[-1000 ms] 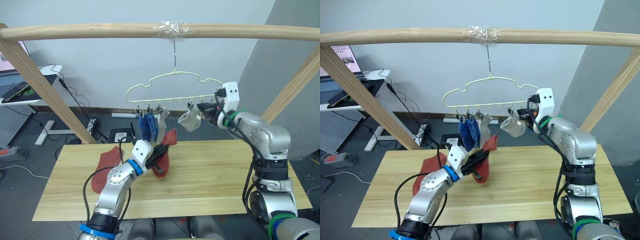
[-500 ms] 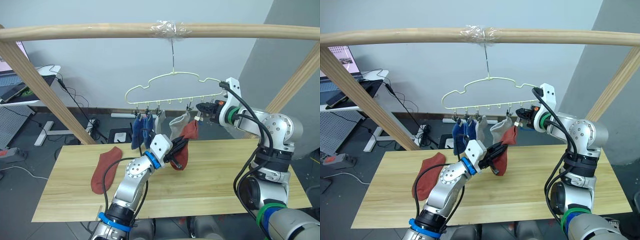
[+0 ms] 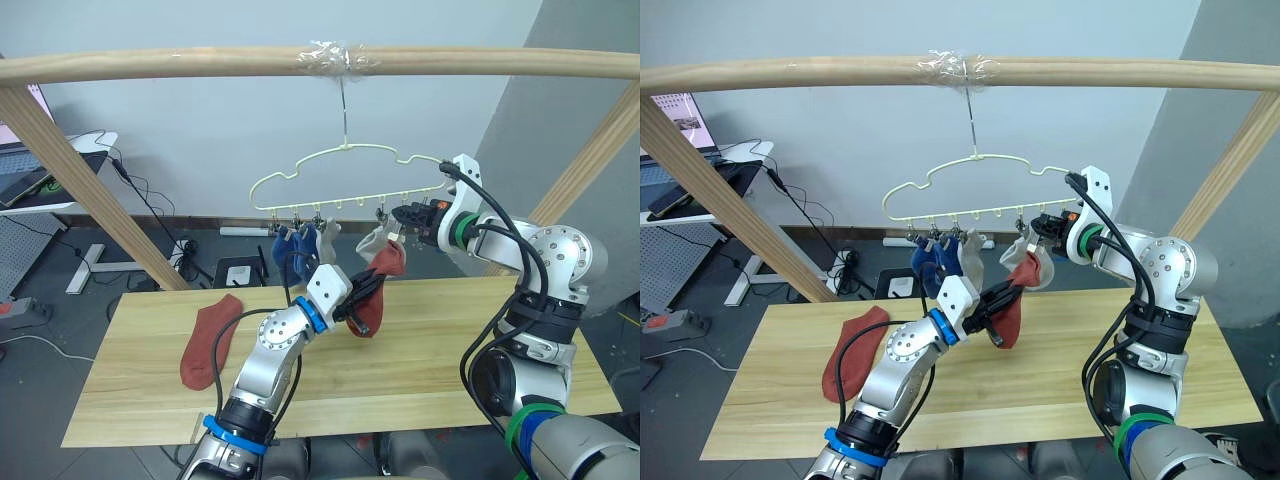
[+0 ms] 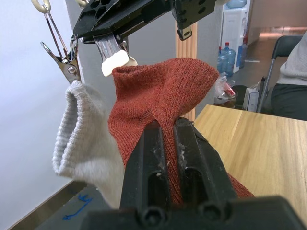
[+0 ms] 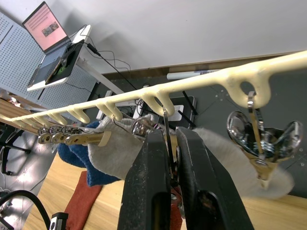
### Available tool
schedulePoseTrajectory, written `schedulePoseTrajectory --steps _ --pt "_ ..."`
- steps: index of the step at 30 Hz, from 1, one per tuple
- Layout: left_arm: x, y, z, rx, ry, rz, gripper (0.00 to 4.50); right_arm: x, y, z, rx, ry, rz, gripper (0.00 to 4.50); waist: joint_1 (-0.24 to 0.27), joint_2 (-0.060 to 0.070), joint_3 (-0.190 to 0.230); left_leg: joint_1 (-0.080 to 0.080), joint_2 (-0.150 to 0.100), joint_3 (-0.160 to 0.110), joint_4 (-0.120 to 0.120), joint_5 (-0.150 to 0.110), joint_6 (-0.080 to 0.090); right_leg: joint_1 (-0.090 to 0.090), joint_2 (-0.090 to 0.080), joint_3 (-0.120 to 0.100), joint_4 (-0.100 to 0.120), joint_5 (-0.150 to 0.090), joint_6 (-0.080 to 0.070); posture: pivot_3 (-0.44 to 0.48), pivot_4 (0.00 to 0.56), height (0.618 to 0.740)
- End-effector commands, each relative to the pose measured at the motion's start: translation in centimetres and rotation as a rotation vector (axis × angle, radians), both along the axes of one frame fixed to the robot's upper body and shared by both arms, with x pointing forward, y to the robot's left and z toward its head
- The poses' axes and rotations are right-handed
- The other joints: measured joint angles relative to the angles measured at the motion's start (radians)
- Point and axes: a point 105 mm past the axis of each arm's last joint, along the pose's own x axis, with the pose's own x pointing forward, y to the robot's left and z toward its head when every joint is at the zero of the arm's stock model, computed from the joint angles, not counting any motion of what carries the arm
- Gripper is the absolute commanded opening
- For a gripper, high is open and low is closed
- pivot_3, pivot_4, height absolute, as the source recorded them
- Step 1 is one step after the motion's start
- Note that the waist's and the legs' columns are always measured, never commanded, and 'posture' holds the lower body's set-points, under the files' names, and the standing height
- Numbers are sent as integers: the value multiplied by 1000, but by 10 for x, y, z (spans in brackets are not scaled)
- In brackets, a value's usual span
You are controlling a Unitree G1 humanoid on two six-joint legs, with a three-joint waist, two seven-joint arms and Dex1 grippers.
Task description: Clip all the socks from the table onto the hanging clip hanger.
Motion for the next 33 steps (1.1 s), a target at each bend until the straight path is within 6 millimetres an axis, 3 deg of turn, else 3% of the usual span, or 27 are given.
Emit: schedulePoseTrajectory --steps 1,9,22,28,33 --pt "-3 -7 11 -17 -49 -27 18 -2 -3 11 -2 -41 -13 0 -1 0 0 0 0 0 0 0 0 0 0 0 0 0 0 -56 142 740" --pt "-2 -8 13 -14 -65 -23 18 0 -2 11 -4 -39 -12 0 -2 0 0 0 0 0 0 0 0 0 0 0 0 0 0 -56 140 740" --pt "21 -9 35 -35 -164 64 18 -3 2 9 0 -29 4 0 -4 0 0 0 0 0 0 0 0 0 0 0 0 0 0 -54 128 740" --pt "16 -13 35 -1 -215 50 18 -3 1 8 -1 -25 -3 0 -4 0 0 0 0 0 1 0 0 0 0 0 0 0 0 -54 123 740" --pt "0 -13 20 65 -227 -14 18 0 -5 8 -4 -29 -25 0 -7 1 -1 0 0 0 1 0 0 0 0 0 1 1 0 -50 116 740"
